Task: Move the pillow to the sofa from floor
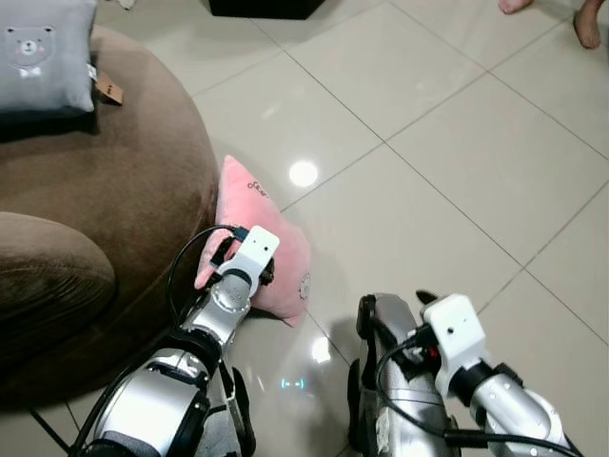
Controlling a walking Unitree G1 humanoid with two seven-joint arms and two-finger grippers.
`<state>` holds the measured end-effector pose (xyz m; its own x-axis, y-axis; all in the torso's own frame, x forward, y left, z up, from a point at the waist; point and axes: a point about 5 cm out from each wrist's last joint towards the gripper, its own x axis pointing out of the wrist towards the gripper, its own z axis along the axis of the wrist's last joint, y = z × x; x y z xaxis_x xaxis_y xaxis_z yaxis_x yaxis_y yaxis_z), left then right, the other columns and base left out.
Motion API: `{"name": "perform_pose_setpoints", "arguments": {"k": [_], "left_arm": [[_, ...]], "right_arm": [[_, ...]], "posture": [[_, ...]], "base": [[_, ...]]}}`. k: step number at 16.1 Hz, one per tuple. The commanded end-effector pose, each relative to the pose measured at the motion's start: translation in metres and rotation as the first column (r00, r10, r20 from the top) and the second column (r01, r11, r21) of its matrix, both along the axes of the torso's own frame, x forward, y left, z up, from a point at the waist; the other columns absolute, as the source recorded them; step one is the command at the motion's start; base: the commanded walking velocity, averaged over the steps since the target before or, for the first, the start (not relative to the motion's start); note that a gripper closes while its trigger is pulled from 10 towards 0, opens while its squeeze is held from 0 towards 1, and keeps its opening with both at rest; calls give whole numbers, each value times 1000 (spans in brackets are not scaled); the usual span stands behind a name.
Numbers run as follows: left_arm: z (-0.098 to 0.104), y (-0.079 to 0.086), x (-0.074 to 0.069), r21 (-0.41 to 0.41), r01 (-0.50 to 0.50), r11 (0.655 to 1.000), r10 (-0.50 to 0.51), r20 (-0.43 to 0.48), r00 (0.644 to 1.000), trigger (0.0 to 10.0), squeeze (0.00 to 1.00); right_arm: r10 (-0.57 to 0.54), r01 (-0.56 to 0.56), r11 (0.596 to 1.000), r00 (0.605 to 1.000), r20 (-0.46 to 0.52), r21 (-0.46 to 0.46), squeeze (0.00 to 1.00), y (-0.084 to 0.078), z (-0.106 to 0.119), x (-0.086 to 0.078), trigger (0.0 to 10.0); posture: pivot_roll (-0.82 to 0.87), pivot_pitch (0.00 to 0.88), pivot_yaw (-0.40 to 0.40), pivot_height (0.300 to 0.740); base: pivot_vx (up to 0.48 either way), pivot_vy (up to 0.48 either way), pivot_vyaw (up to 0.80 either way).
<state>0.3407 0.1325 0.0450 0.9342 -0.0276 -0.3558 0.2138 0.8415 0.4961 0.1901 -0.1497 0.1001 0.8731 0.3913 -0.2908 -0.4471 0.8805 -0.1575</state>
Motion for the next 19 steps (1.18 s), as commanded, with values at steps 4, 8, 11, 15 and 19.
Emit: {"name": "perform_pose_setpoints", "arguments": {"k": [4, 8, 11, 15, 19], "left_arm": [[-6, 9, -3, 77, -60, 995, 63, -26, 998, 8471, 0], [-8, 17, -3, 120, -98, 988, 104, -39, 994, 0, 0], [-9, 19, -4, 137, -111, 984, 118, -49, 992, 0, 0], [-11, 18, -5, 158, -103, 982, 114, -61, 992, 0, 0], [-12, 19, -6, 176, -103, 979, 116, -64, 991, 0, 0]], "right_arm": [[26, -27, 999, 999, -28, -20, 0, -2, 1, -6, 10000], [44, -45, 998, 999, -31, -32, 0, -2, 1, -7, 10000], [50, -51, 998, 998, -31, -46, 0, -3, 1, -7, 10000], [51, -52, 997, 998, -34, -54, 0, -4, 1, -8, 10000], [50, -51, 997, 998, -35, -57, 0, -5, 1, -9, 10000]], "posture": [[-217, 328, -43, 527], [-223, 325, -49, 527], [-228, 331, -49, 527], [-237, 341, -52, 527], [-244, 342, -53, 527]], "base": [[0, 0, 0], [0, 0, 0], [0, 0, 0], [0, 0, 0], [0, 0, 0]]}}
